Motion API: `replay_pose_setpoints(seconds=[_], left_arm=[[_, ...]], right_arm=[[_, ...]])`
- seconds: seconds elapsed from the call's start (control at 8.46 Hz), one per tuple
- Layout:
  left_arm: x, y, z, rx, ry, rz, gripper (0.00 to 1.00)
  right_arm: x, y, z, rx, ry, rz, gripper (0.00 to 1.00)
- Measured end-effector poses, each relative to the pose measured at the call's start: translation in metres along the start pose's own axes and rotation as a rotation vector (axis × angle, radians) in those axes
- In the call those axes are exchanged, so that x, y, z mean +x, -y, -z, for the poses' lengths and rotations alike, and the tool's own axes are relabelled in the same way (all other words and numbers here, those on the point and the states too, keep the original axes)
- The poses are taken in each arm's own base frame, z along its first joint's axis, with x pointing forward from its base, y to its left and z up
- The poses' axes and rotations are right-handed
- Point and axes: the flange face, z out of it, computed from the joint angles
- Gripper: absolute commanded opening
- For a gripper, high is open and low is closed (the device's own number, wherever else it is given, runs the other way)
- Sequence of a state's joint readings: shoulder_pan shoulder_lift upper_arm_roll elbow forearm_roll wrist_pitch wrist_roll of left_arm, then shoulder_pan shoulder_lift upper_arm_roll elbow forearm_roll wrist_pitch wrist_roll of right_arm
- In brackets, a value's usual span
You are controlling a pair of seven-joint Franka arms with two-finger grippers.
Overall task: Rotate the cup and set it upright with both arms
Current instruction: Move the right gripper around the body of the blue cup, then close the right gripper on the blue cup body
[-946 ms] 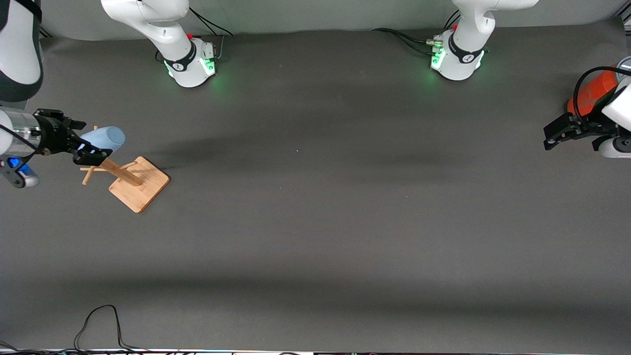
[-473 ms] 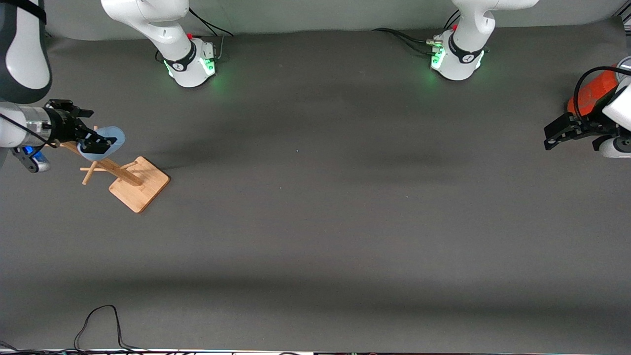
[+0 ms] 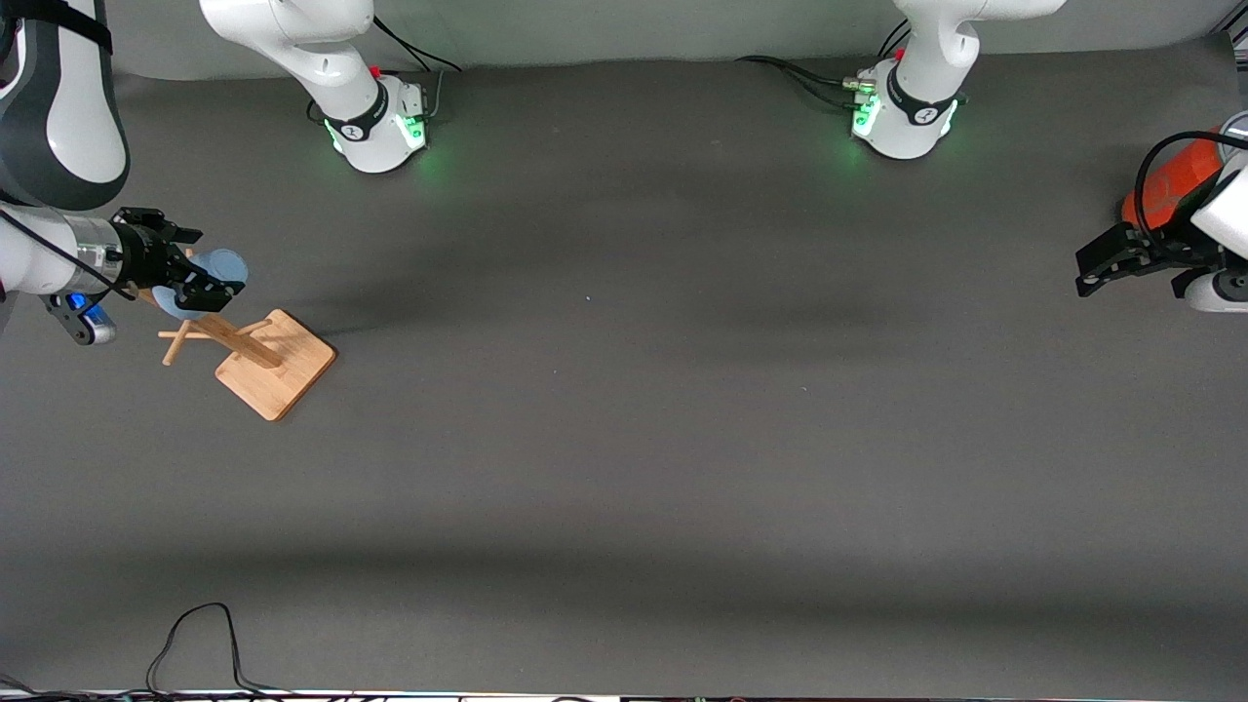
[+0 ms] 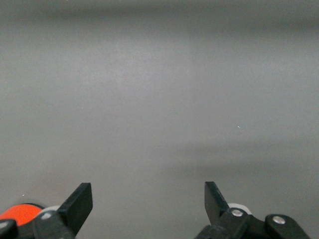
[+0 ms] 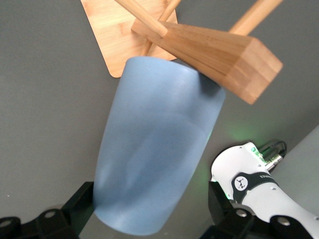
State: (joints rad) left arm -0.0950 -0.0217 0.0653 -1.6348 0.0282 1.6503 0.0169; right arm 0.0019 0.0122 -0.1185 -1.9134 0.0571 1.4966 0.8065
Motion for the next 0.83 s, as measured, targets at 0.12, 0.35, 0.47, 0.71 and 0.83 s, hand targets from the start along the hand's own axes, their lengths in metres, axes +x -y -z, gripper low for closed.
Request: replay_pose_setpoints(seconds=[0.12,0.35,0.47,0.71,0.83], left_arm=[[0.0,0.0,0.0,0.0,0.0,0.0,1.0],[0.0,0.0,0.0,0.0,0.0,0.0,1.0],[0.0,0.0,0.0,0.0,0.0,0.0,1.0],[-0.0001,0.0,0.0003,0.0,0.0,0.0,1.0],[-0.0004,-0.0001,0.0004,0.0,0.002,0.0,1.0]], right_arm=[[0.0017,0.0016,-0.0023,0.004,-0.004,-0.001,0.78],[0.0043,0.0049,-0.0068,0.014,0.001,-0.002,0.49],[0.0037,0.0059,-0.007,0.019,0.008,-0.003,0.37],[0.0038,0.0058,-0.0069,0.02,0.008,-0.007,0.35],[0.0043,0.0054,-0.0064,0.028,0.016,-0.015,0.35]])
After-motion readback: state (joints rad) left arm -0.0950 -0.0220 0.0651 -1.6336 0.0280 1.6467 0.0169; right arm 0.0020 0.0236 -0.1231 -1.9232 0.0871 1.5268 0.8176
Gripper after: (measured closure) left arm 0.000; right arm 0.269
